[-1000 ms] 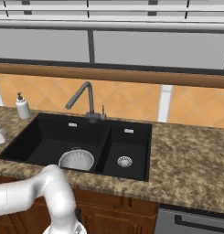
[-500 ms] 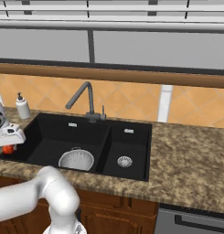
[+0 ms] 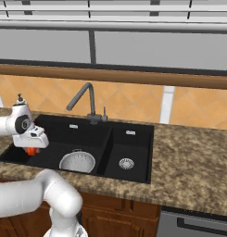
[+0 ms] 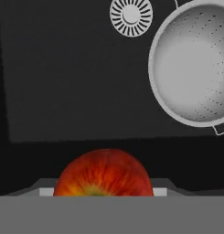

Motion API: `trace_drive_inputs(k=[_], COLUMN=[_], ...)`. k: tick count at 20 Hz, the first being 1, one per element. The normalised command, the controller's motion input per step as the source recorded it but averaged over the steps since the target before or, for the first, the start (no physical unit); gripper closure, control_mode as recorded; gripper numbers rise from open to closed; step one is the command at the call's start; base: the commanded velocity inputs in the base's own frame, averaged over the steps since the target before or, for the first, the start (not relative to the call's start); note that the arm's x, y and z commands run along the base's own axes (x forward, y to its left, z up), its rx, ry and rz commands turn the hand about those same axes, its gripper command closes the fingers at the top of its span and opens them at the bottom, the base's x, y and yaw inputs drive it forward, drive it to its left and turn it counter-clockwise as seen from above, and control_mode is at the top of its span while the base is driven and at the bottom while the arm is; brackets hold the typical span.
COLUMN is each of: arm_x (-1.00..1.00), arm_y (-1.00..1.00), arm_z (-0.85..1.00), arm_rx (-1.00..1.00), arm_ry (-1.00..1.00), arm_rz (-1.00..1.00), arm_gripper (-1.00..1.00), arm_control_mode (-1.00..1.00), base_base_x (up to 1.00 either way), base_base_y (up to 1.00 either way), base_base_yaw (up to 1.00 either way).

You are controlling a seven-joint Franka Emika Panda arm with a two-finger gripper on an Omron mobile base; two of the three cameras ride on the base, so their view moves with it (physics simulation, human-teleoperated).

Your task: Put the colander in the sink, put the apple in the colander, and turn on the sink faucet and pour water over the colander.

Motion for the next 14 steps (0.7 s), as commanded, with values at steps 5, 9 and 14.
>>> trace_drive_inputs(k=[5,9,14], arm_x=[0.05,0.01,0.01], arm_y=[-0.56,-0.60,-0.69], arm_z=[-0.03,-0.05,-0.09], arm_rx=[-0.14,-0.18,-0.17], arm_ry=[-0.08,-0.12,-0.10], arm_rz=[-0.22,-0.22,-0.22], arm_gripper=[1.00,1.00,1.00], arm_control_mode=[-1.00,-1.00,-1.00], base_base_x=[0.00,0.00,0.00], base_base_y=[0.00,0.00,0.00], base_base_yaw=[0.00,0.00,0.00])
